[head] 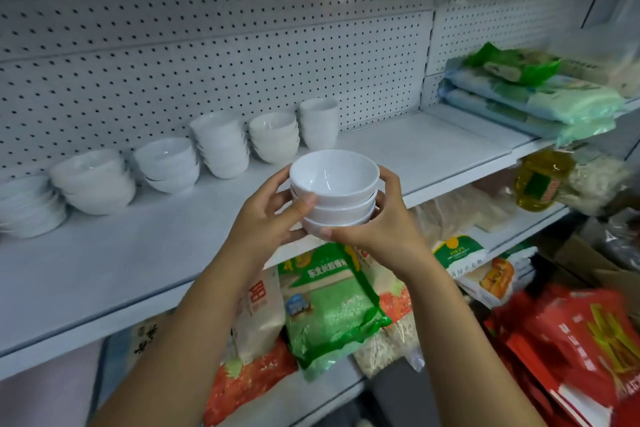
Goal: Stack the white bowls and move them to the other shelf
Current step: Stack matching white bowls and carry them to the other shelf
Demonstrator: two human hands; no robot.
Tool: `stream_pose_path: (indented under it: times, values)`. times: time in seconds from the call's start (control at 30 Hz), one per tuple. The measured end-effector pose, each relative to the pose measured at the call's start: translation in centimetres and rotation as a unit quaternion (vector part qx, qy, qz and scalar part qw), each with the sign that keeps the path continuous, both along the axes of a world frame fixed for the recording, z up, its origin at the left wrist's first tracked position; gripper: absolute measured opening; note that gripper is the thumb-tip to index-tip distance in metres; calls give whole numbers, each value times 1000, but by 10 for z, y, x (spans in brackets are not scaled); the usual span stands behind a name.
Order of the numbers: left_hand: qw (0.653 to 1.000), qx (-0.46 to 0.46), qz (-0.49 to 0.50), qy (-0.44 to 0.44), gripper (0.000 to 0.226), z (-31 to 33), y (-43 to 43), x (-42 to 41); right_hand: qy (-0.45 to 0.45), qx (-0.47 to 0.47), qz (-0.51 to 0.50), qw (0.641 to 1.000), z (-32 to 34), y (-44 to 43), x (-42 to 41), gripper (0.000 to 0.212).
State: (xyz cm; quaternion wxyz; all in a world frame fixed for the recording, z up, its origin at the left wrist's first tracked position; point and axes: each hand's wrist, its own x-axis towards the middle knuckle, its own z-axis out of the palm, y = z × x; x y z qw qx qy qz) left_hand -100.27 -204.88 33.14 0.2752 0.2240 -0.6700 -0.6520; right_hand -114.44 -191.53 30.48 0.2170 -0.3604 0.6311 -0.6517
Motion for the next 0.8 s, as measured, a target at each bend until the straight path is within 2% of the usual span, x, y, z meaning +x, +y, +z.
stream_pose_path:
  times: [0.27, 0.37, 0.47, 0.8]
  values:
    - [998, 63, 21, 14, 73, -37, -84, -122, 29, 48, 33, 998, -29, -86, -141, 118]
    - [997, 73, 19, 9, 63, -49, -103, -156, 39, 61, 35, 997, -40, -107, -179, 119]
    - [997, 77, 6, -4, 55, -58, -117, -180, 32, 65, 35, 997, -52, -119, -202, 118]
    - [997, 65, -27, 19, 55, -71, -135, -231, 44, 41, 24, 998, -70, -139, -250, 118]
